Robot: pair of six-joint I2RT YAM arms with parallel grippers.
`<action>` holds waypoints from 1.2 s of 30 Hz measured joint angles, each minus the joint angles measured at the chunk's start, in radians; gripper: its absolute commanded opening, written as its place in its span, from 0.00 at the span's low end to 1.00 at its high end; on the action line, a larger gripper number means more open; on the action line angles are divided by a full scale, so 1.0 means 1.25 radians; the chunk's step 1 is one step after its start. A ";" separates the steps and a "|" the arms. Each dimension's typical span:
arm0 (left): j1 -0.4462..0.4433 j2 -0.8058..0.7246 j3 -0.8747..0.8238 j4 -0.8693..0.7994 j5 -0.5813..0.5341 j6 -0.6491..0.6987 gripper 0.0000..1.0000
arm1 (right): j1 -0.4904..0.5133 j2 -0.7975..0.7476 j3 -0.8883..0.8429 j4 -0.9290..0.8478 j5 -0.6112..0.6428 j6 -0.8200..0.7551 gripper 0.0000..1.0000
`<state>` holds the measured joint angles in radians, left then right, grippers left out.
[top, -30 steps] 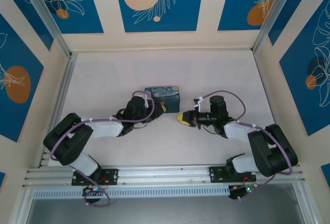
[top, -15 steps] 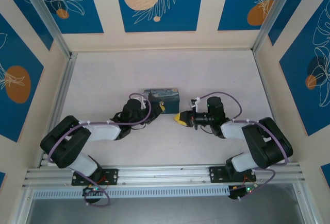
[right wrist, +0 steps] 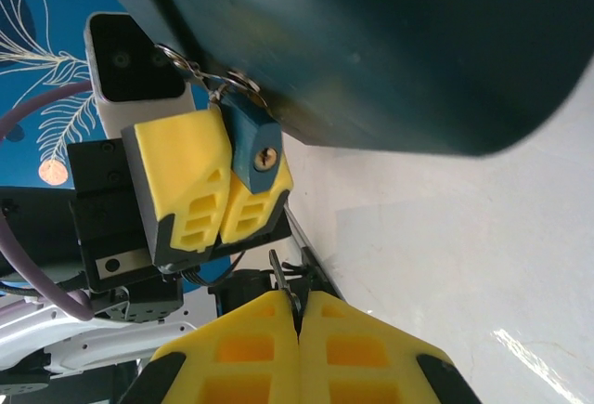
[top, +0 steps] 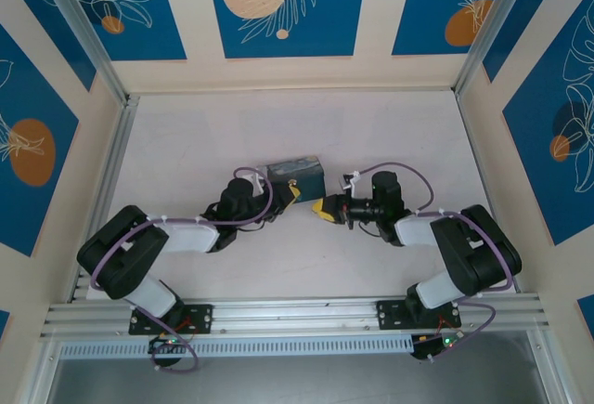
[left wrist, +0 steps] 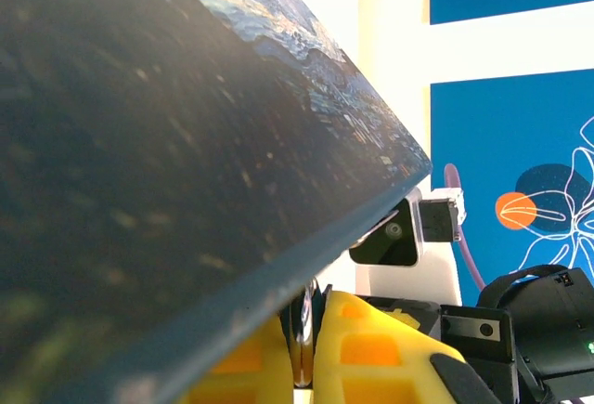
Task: Unlock the padlock with the key
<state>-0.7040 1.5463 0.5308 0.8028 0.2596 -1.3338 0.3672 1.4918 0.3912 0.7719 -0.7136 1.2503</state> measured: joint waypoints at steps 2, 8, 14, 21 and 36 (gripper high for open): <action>0.000 0.000 0.000 0.002 0.002 -0.002 0.00 | 0.000 0.008 0.005 0.003 0.002 0.002 0.00; 0.000 0.000 0.000 0.004 0.002 -0.003 0.00 | 0.000 0.037 0.016 0.016 0.005 0.009 0.00; 0.000 0.000 -0.001 0.004 0.002 -0.003 0.00 | 0.000 0.041 0.026 0.020 0.005 0.012 0.00; 0.000 0.000 -0.001 0.005 0.002 -0.003 0.00 | 0.000 0.056 0.043 0.022 0.008 0.012 0.00; 0.000 0.000 -0.002 0.016 0.002 -0.012 0.00 | 0.005 0.081 0.063 0.022 0.018 0.015 0.00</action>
<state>-0.7040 1.5467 0.5278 0.8227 0.2623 -1.3491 0.3740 1.5925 0.4694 0.7998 -0.6910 1.2690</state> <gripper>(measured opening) 0.074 0.064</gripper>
